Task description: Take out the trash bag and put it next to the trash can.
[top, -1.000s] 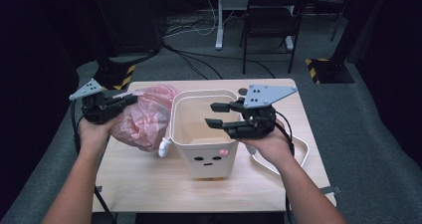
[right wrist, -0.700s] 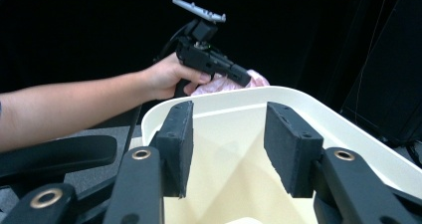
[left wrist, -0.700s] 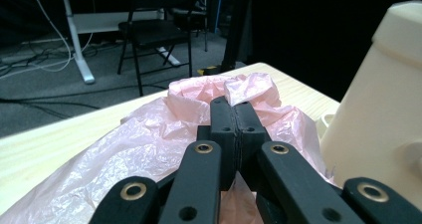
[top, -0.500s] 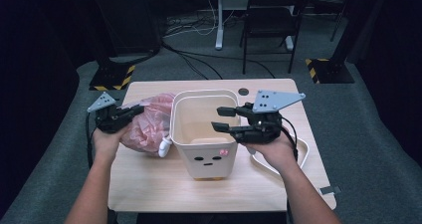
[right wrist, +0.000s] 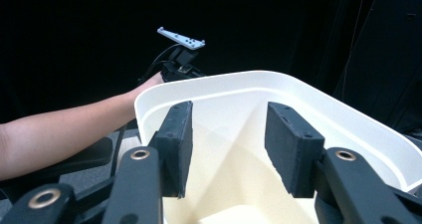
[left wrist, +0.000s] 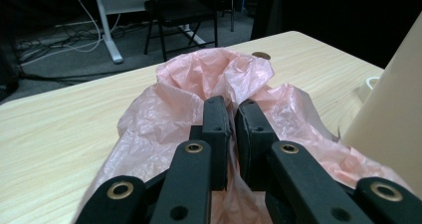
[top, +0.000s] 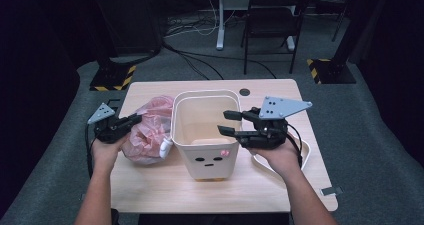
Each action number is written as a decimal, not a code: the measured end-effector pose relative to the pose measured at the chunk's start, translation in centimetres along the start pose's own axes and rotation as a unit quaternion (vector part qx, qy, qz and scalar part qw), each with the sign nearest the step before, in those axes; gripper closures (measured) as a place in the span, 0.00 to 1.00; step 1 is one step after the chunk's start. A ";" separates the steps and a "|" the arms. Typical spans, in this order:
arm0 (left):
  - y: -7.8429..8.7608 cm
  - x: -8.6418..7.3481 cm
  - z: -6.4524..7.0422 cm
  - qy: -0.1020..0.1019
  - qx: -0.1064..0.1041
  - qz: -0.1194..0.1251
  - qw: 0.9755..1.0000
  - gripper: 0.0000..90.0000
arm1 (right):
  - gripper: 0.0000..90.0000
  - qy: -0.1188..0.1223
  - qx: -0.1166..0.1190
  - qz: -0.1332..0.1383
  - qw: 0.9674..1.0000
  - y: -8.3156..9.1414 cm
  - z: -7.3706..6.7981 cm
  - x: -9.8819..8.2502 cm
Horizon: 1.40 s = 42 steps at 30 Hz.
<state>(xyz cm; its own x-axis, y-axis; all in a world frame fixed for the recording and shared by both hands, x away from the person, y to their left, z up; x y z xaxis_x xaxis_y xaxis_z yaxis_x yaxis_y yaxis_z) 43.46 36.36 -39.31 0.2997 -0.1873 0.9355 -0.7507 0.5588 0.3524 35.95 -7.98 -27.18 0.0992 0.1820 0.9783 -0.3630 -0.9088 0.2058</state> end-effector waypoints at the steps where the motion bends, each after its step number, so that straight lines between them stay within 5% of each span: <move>1: 0.1 -0.2 0.0 0.002 0.000 0.001 1.000 0.93 | 0.59 -0.001 -0.001 0.000 1.000 0.0 0.0 0.0; 13: 0.4 -0.8 -0.1 -0.002 0.003 -0.023 1.000 0.82 | 0.58 0.015 -0.019 0.023 0.999 2.1 -0.9 -0.9; 29: 1.9 0.7 0.8 0.021 -0.013 0.025 0.999 0.39 | 0.54 -0.006 -0.063 0.054 0.997 5.9 0.1 -2.7; 42: 2.6 1.2 1.8 0.003 -0.030 0.031 0.999 0.38 | 0.53 -0.006 -0.091 0.040 0.995 6.6 1.0 -3.7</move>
<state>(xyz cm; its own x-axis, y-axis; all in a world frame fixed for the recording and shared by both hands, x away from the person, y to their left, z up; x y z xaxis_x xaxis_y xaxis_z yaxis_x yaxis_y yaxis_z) 40.78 36.12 -37.20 0.2578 -0.1452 0.9552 -0.7314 0.6167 0.2912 34.12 -15.05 -29.47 0.0748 0.1063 0.9915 -0.5313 -0.8372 0.1299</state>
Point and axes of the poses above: each handheld gripper's, and its own axes: y roughly backward along the jaws, x roughly out of its top, z roughly to its right, the point moved 1 cm from there along -y, roughly forward along the jaws, and after that the axes turned 3 degrees about -y, right-handed, at the moved point
